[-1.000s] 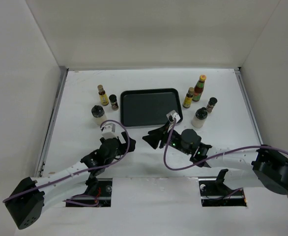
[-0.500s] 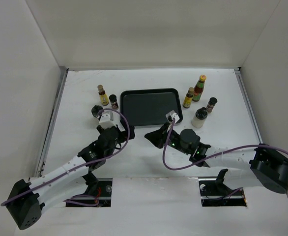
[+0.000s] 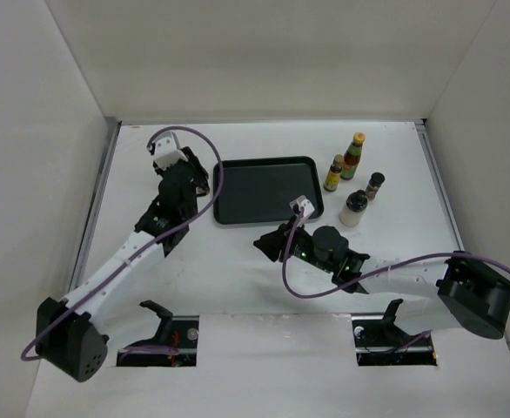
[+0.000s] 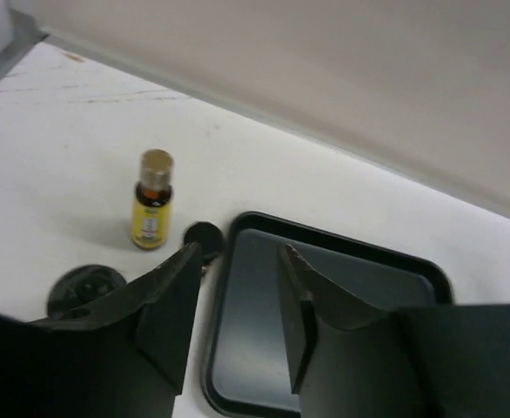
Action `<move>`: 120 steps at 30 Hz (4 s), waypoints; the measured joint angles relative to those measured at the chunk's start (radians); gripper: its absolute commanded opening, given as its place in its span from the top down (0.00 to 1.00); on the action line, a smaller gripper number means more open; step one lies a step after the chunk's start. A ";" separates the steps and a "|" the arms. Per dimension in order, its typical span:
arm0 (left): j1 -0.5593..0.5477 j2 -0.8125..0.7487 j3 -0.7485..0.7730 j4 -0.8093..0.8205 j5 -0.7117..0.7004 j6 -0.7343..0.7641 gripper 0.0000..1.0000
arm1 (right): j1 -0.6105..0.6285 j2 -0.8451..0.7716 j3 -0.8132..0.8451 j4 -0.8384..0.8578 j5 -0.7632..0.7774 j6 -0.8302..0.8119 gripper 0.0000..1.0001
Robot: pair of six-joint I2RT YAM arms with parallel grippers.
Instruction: Organize the condiment bottles
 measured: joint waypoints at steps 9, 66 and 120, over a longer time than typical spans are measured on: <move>0.262 0.344 0.249 -0.101 0.106 0.000 0.36 | -0.008 0.018 0.000 -0.004 0.021 0.002 0.28; 0.047 0.798 0.536 -0.053 0.150 0.150 0.81 | -0.073 0.012 0.002 -0.008 0.080 0.016 0.28; 0.075 0.256 0.156 0.120 0.077 0.095 0.51 | -0.080 -0.009 0.001 -0.020 0.090 0.001 0.46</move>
